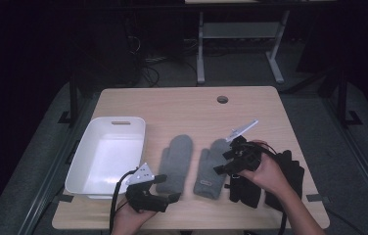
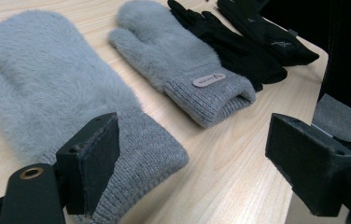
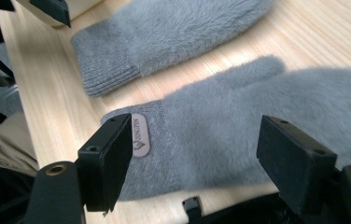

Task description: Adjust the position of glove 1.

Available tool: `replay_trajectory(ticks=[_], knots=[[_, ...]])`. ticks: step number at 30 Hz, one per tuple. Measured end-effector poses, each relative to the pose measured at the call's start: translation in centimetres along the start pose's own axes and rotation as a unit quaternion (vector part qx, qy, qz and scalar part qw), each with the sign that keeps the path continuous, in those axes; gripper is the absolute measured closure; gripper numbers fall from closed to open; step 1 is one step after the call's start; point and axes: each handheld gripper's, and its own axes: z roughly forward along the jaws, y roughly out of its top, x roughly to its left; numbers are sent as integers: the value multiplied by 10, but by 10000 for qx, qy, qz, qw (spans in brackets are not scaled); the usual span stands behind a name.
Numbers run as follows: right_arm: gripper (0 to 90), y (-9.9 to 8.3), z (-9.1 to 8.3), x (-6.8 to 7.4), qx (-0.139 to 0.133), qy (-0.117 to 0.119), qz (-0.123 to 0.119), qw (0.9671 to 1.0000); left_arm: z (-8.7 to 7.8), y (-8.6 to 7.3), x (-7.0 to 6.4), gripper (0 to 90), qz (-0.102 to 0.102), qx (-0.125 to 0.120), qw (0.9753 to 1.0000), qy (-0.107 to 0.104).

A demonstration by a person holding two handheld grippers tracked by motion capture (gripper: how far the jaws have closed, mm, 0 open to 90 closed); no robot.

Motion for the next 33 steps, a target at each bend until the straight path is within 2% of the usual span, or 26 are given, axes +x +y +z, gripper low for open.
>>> replay_trajectory(ticks=[4,8,15,18,20,25,30,33], knots=[[281,7,15,-3,245,-50,-119,9996,-2,0,0,176,-12,-14,10000,6],[308,11,27,-8,373,-86,-153,9991,-3,1,0,176,2,-33,10000,11],[362,4,53,-18,851,-347,-308,9953,-4,1,0,176,-22,-82,10000,7],[378,0,59,-16,835,-460,-402,9946,-4,1,-1,176,3,-86,10000,-1],[374,-1,61,-11,899,-605,-526,9927,-4,1,-1,176,64,-65,10000,6],[372,-1,64,-5,964,-776,-638,9903,-5,1,-1,177,30,-89,9999,43],[449,-3,66,-1,951,-951,-657,9887,-6,1,0,177,-7,-109,9999,53],[507,-4,66,2,903,-986,-630,9890,-5,1,-1,178,8,-80,10000,47]])
